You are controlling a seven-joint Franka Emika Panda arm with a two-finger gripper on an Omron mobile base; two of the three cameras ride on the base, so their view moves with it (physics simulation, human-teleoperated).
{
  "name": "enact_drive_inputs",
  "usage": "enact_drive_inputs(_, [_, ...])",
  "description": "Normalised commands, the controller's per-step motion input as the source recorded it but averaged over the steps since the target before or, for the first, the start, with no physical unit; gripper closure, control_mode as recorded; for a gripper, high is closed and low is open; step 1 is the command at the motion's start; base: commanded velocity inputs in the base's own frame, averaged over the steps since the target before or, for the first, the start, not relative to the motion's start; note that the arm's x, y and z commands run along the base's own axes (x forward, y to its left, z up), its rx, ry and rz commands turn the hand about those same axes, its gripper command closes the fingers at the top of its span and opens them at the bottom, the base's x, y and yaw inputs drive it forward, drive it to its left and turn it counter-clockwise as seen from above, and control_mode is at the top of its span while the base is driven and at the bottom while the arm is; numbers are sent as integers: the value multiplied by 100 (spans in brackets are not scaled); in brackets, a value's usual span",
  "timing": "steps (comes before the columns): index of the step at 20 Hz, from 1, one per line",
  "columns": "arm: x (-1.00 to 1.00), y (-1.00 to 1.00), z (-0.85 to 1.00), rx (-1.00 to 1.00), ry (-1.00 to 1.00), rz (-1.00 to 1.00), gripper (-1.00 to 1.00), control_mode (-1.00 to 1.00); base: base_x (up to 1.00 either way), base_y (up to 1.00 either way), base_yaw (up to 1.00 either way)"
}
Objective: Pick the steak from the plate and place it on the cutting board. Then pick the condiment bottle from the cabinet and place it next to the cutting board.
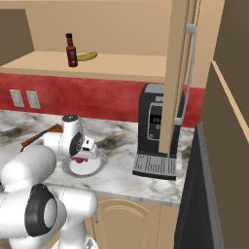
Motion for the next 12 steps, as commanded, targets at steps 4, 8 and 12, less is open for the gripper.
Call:
enact_drive_inputs(4, [-6, 0, 21, 0, 0, 0, 100, -100, 0, 0, 0])
enact_drive_inputs(8, [-2, 2, 23, 1, 0, 0, 100, -100, 0, 0, 0])
enact_drive_inputs(12, [0, 13, 21, 3, -1, 0, 100, -100, 0, 0, 0])
